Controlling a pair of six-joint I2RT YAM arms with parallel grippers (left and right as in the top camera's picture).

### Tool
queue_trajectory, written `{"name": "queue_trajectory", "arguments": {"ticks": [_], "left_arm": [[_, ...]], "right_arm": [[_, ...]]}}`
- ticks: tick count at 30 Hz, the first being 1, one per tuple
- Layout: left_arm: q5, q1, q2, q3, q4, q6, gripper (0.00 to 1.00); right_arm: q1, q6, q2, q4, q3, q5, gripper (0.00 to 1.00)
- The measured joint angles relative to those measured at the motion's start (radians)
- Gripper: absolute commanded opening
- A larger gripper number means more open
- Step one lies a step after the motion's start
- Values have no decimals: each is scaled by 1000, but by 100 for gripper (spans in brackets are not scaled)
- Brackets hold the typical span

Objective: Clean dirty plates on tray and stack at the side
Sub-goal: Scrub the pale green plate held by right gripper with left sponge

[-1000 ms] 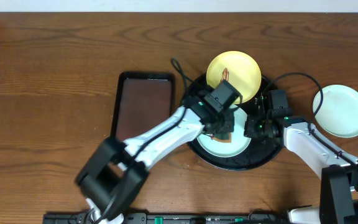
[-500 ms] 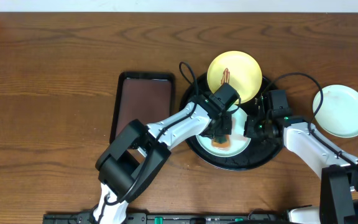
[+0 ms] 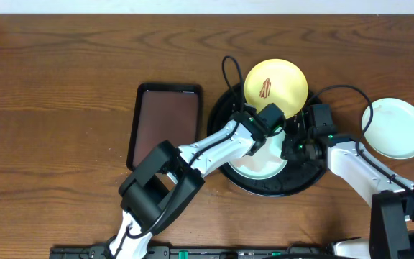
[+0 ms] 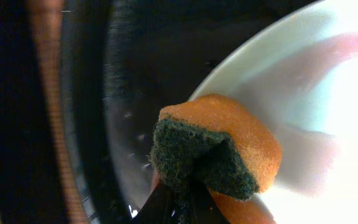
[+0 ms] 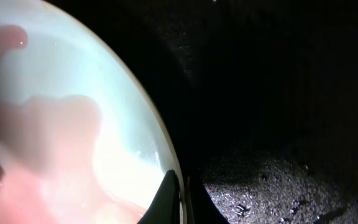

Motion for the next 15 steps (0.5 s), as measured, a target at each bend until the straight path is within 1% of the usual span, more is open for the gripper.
{"name": "queue_trajectory", "arguments": {"ticks": [4, 8, 12, 15], "left_arm": [[-84, 3, 3, 53, -83, 6, 7], [-178, 38, 4, 117, -186, 18, 7], [-213, 55, -7, 169, -242, 5, 7], [-199, 63, -54, 172, -292, -12, 7]], "right_arm": [[2, 1, 0, -3, 0, -3, 1], [2, 1, 0, -3, 3, 11, 1], [2, 0, 0, -4, 3, 17, 1], [2, -5, 0, -4, 3, 17, 1]]}}
